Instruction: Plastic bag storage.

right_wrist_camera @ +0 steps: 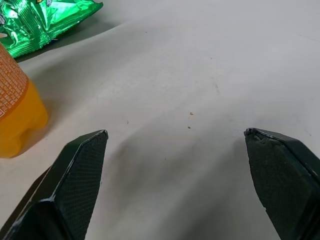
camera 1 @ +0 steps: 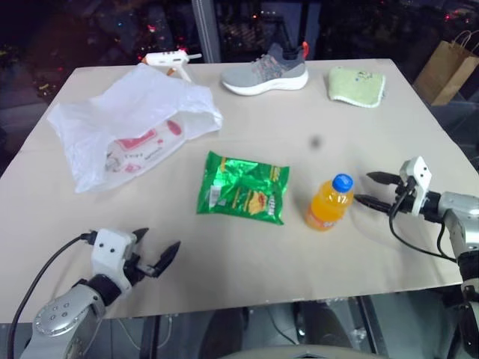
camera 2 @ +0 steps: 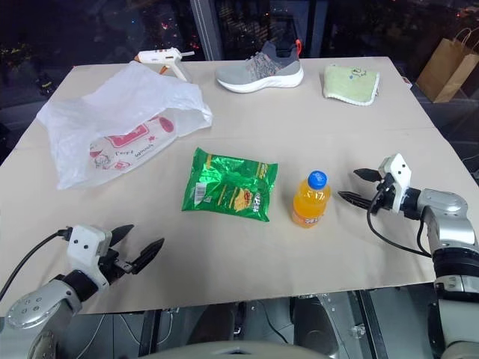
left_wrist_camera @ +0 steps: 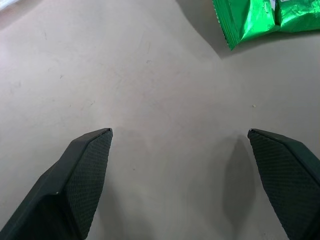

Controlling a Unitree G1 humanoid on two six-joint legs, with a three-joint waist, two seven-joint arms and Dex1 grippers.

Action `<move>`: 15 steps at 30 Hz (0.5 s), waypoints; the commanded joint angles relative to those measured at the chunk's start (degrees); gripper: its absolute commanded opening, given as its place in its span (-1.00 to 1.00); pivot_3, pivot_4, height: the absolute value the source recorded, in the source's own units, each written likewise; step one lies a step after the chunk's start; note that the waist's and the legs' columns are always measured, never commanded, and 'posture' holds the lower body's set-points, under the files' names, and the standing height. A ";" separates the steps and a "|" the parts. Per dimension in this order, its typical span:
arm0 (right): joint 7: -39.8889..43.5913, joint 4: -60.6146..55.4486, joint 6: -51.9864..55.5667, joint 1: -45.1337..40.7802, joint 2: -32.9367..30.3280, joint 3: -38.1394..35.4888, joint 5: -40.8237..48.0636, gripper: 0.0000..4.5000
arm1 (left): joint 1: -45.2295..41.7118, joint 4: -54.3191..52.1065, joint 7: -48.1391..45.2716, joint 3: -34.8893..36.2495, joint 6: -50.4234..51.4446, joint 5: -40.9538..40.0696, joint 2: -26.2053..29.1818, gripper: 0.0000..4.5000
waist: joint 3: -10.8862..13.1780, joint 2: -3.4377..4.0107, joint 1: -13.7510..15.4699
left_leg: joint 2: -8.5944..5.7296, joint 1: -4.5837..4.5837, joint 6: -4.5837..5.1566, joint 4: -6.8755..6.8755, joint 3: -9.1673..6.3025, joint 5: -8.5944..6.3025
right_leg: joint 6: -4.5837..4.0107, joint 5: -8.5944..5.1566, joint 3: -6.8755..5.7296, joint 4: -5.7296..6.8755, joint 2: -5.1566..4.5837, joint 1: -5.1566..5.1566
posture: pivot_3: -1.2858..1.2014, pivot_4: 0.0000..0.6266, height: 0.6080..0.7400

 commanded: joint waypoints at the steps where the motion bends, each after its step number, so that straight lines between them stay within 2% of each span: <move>1: 0.37 -1.26 -0.60 -0.98 -1.17 -0.59 -0.04 0.97 | -0.56 -0.75 -0.41 0.53 -1.86 0.01 -0.20 1.00 | 0.00 0.00 0.00 | 0.00 0.00 0.00 0.00 0.00 0.00 | 0.00 0.00 0.00 0.00 0.00 0.00 | 0.03 -0.52 1.00; 15: -1.71 -5.11 1.39 0.87 -1.79 -1.62 0.55 0.97 | -3.10 0.78 -1.80 0.39 -2.23 0.11 -0.28 1.00 | 0.00 0.01 0.01 | 0.00 0.00 0.00 0.00 0.00 0.00 | 0.01 0.01 0.00 0.01 0.00 0.00 | 0.03 -0.52 1.00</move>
